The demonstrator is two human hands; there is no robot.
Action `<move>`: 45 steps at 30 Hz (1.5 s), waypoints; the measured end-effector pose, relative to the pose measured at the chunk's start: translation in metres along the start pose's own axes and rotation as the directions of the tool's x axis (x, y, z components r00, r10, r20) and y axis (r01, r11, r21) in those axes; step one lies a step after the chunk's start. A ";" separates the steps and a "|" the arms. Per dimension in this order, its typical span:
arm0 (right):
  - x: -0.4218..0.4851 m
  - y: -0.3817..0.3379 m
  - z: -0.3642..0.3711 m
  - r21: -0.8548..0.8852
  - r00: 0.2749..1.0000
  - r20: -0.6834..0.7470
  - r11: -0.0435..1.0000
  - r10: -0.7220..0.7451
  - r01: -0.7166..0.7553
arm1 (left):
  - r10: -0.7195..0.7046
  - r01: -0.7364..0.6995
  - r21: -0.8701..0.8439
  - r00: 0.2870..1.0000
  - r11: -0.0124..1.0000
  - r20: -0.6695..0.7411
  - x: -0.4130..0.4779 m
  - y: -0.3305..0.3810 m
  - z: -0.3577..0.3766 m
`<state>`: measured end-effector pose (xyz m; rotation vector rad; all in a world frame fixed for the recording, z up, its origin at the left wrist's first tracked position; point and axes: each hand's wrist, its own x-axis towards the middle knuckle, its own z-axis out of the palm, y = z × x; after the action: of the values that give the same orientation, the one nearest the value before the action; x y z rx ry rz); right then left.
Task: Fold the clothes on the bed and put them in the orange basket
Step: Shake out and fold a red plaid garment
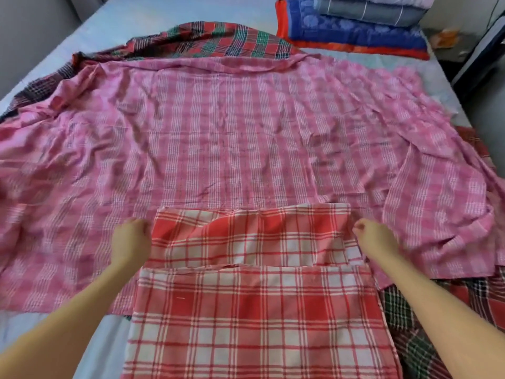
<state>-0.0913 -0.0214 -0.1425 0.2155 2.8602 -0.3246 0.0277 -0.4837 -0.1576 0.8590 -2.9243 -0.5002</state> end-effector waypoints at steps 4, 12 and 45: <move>0.053 -0.014 0.026 -0.095 0.994 -0.013 0.990 -0.108 0.106 | 0.410 -0.407 0.150 0.912 0.901 0.012 0.048 0.005 0.043; 0.097 0.003 0.041 -0.151 0.970 -0.033 0.960 -0.243 0.235 | 0.591 -0.613 0.263 0.789 0.745 0.168 0.079 -0.006 0.058; -0.011 0.024 0.050 -0.342 0.786 0.551 0.784 -0.279 0.518 | 0.174 -0.271 0.044 0.723 0.961 0.669 -0.018 -0.007 0.036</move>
<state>-0.0647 -0.0116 -0.1912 -0.5322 2.3569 0.2434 0.0409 -0.4691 -0.1927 0.3503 -3.6853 -0.7092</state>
